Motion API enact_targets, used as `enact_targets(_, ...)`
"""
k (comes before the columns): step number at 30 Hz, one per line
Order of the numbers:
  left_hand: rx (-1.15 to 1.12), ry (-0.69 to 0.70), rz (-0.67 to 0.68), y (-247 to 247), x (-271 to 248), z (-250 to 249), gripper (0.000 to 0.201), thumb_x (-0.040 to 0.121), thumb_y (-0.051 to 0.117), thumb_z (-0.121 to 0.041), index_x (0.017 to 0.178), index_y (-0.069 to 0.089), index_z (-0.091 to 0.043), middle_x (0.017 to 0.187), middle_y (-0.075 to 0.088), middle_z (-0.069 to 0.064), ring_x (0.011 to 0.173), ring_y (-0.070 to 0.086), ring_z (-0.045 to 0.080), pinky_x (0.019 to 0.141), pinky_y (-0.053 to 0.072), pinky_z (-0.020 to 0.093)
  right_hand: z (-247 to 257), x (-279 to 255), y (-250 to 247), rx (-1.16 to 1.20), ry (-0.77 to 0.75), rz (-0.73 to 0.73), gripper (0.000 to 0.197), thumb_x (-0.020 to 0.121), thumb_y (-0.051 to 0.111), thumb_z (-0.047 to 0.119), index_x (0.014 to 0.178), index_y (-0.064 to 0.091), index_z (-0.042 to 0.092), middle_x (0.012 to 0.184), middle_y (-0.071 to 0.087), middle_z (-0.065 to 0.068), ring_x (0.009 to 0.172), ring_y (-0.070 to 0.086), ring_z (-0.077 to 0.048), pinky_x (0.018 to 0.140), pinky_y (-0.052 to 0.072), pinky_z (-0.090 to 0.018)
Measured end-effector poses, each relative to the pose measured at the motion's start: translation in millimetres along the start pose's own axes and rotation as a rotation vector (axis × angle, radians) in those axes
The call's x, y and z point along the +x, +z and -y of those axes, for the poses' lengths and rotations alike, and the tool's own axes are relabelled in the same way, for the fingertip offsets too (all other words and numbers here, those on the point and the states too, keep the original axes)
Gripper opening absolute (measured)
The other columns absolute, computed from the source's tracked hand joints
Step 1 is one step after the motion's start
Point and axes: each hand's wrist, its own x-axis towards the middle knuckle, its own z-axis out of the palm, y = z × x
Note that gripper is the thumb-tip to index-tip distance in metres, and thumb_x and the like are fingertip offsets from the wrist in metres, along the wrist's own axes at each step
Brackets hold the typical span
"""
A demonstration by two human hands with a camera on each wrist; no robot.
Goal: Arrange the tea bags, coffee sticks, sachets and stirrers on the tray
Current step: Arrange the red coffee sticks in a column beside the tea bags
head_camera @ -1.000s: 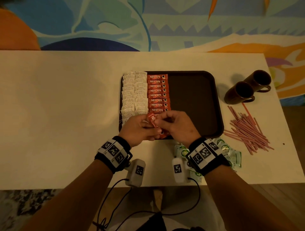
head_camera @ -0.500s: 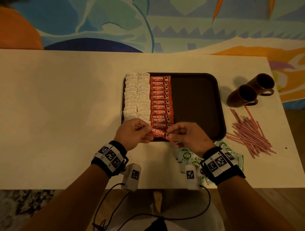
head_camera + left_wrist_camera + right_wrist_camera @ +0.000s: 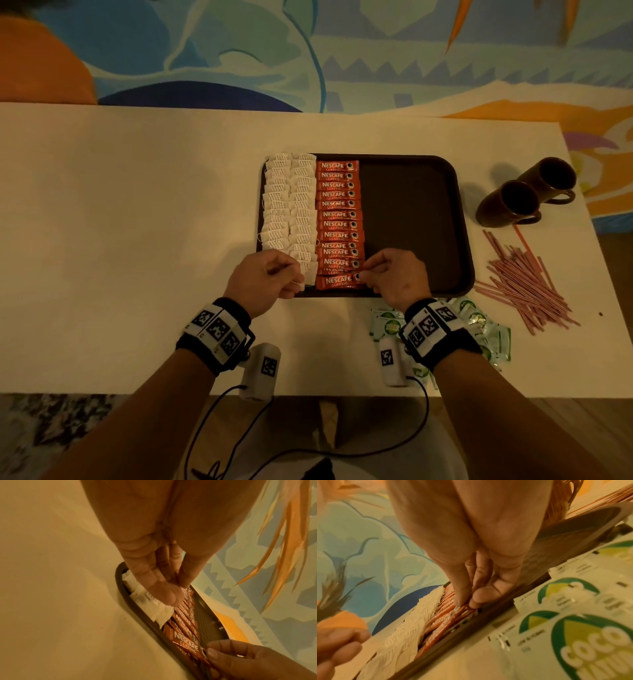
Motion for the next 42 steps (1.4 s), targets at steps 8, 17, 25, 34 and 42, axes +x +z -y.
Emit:
enact_targets(8,-0.002,-0.007,-0.018,-7.4,-6.1,6.8,0.006,0.096,0.067,-0.013,0.099,0.071,-0.009,0.086,0.079,0.007,0.078,0.076,0.025,0.077,0.064,0.042,-1.1,2.2,5.8,-0.019,0.04,-0.068,0.018,0.082,0.086,0.018,0.086,0.069,0.023,0.083,0.073,0.002,0.077,0.073,-0.013,0.077,0.064,-0.037)
enact_targets(17,0.008,-0.017,0.003,-8.4,-4.8,7.1,0.006,0.097,0.067,-0.013,0.101,0.071,-0.01,0.086,0.079,0.006,0.079,0.077,0.024,0.076,0.064,0.039,-0.4,2.4,2.0,0.057,0.069,-0.03,0.014,0.087,0.079,0.008,0.088,0.071,0.019,0.083,0.075,-0.002,0.077,0.075,-0.014,0.075,0.065,-0.038)
enact_targets(25,0.017,0.001,0.022,-9.5,-3.2,5.8,0.007,0.097,0.066,-0.012,0.101,0.071,-0.008,0.087,0.079,0.007,0.079,0.076,0.023,0.076,0.063,0.036,2.1,3.7,5.2,0.082,0.1,-0.027,0.015,0.085,0.08,0.007,0.088,0.07,0.018,0.085,0.075,-0.003,0.078,0.075,-0.015,0.074,0.065,-0.037)
enact_targets(34,0.003,0.01,0.03,-12.6,-4.5,8.1,0.009,0.097,0.066,-0.012,0.102,0.071,-0.007,0.088,0.079,0.007,0.078,0.076,0.022,0.076,0.063,0.036,-1.5,1.3,-3.5,-0.089,0.035,-0.133,0.021,0.082,0.086,0.024,0.09,0.067,0.022,0.091,0.072,0.0,0.082,0.07,-0.014,0.074,0.061,-0.032)
enact_targets(42,0.062,0.043,0.119,3.9,-9.2,-4.1,0.003,0.094,0.069,-0.013,0.096,0.072,-0.012,0.087,0.079,0.004,0.081,0.075,0.024,0.076,0.062,0.035,-21.4,-28.7,-69.3,-0.041,0.043,-0.203,0.013,0.081,0.085,0.018,0.085,0.074,0.024,0.081,0.074,0.001,0.078,0.072,-0.016,0.071,0.062,-0.034)
